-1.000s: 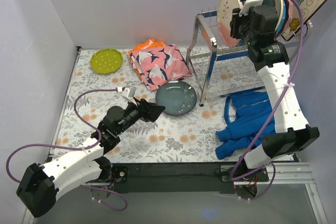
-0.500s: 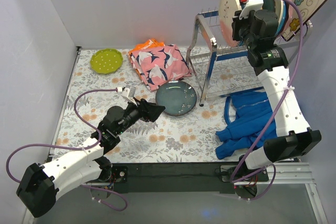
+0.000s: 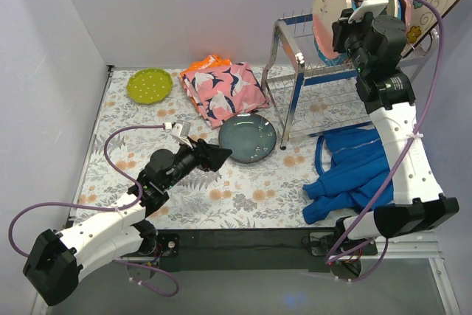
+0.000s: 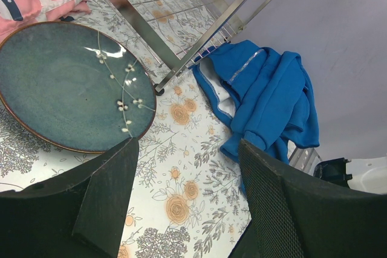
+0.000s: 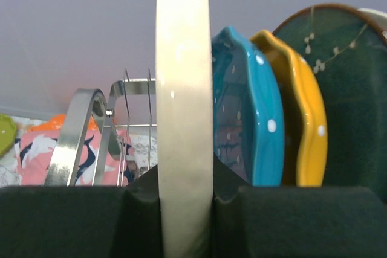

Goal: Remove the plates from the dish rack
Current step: Unload the plate from the dish rack, then place the plate at the center of the board.

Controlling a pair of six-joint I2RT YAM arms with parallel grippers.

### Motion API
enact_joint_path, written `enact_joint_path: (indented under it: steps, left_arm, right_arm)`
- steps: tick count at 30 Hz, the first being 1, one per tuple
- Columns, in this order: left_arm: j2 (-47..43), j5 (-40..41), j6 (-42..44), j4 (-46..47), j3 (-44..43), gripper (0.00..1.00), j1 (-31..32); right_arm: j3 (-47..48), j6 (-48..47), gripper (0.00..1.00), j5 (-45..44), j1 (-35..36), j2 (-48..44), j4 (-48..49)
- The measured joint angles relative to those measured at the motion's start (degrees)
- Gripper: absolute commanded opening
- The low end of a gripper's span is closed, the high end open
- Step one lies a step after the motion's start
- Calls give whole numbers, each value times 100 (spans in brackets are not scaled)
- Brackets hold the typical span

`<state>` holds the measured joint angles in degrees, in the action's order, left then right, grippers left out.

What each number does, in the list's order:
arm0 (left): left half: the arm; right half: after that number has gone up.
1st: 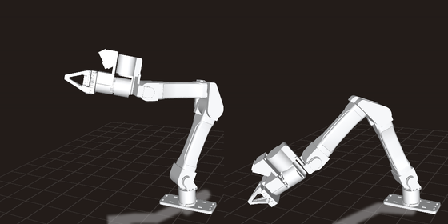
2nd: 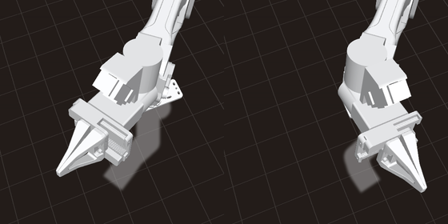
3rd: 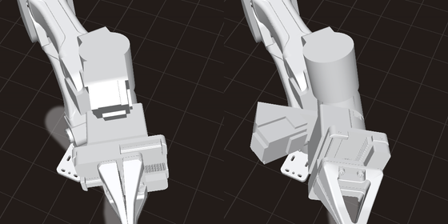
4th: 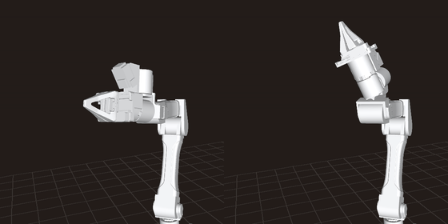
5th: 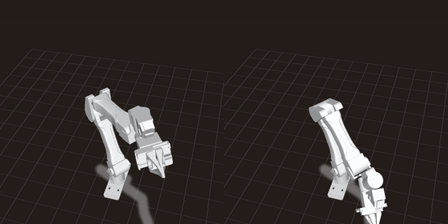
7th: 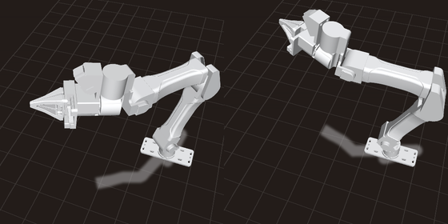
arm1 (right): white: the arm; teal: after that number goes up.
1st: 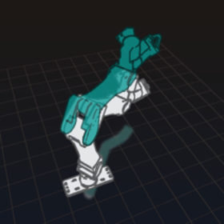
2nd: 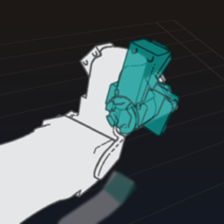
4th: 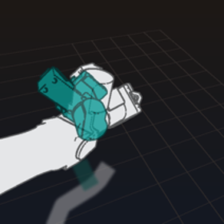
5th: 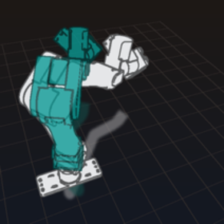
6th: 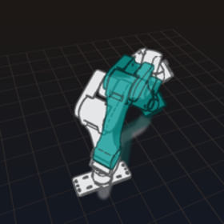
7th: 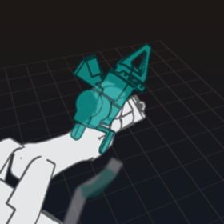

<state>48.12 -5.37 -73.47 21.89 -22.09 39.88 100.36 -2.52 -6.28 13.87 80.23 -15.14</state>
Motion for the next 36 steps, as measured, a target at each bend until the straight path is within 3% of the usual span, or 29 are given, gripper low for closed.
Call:
enact_joint_path:
  steps: [19,25,31,36]
  left_arm:
    - [-44,9,-4,0,0,65,0]
    - [-153,17,-76,-2,22,67,0]
    - [-664,-42,-428,-11,74,68,0]
    - [-1453,-225,-839,-4,74,70,0]
  right_arm:
    - [-9,1910,1,1222,79,-372,994]
    - [-33,2809,1,1967,85,-439,1244]
    - [-846,3648,1,2684,192,-841,1674]
    - [-2107,4306,1,3136,461,-1432,2135]
